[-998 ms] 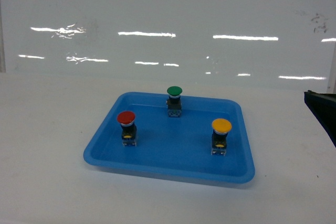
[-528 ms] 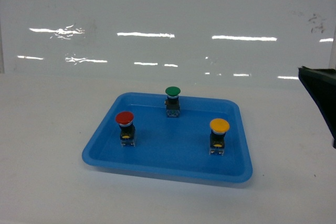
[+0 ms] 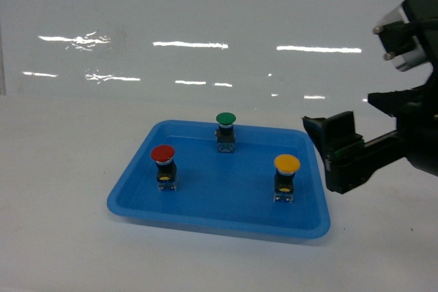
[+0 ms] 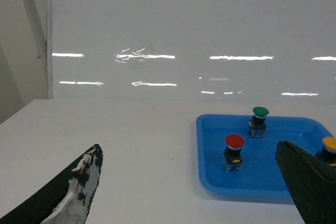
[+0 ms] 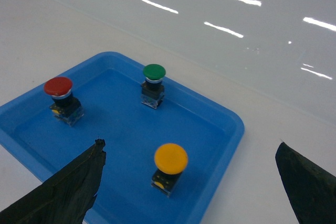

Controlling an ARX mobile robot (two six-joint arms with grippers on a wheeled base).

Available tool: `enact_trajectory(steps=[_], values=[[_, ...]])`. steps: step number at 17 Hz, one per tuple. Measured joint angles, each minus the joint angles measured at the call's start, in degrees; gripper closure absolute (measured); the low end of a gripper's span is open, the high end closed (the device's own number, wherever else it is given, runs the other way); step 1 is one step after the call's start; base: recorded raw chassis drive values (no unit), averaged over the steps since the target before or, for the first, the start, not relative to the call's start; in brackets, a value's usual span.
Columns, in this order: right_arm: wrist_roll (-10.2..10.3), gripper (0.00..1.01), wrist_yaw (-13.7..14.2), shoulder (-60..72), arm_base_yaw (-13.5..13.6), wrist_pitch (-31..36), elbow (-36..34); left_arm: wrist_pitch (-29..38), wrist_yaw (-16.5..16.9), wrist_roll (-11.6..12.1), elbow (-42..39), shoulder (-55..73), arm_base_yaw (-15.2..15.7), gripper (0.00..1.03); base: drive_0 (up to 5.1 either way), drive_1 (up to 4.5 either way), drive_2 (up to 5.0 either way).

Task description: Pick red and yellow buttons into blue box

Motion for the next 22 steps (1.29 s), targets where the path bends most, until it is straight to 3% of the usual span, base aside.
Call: enact_trajectory(steps=[2,4,7,13,17,22], values=[[-0.3,0.03,-0.9,3.8,1.1,-2.8,3.6,0.0,0.0,0.0,0.0,0.0,0.0,0.05,0.0,0.00,0.0],[-0.7,0.03,0.0,6.0,1.5,-4.1,5.2,0.0,0.0,0.0,0.0,0.0,0.0,0.05,0.0,0.00,0.0],[-2.6,0.03,3.2,8.2,1.7,-6.1,6.6,0.0,0.0,0.0,0.0,0.0,0.0,0.05,0.0,0.00,0.0],[-3.0,0.03,3.5,8.7,1.6,-6.8,7.4,0.0,0.0,0.0,0.0,0.0,0.0,0.05,0.0,0.00,0.0],[-4.5,0.03,4.1,17.8,0.9,-8.0,15.1,0.0,0.0,0.0,0.0,0.0,0.0,0.05,0.0,0.00,0.0],[-4.5,0.03,3.4,21.6,2.1,-11.9,21.2,0.0,0.0,0.0,0.0,0.0,0.0,0.05,0.0,0.00,0.0]])
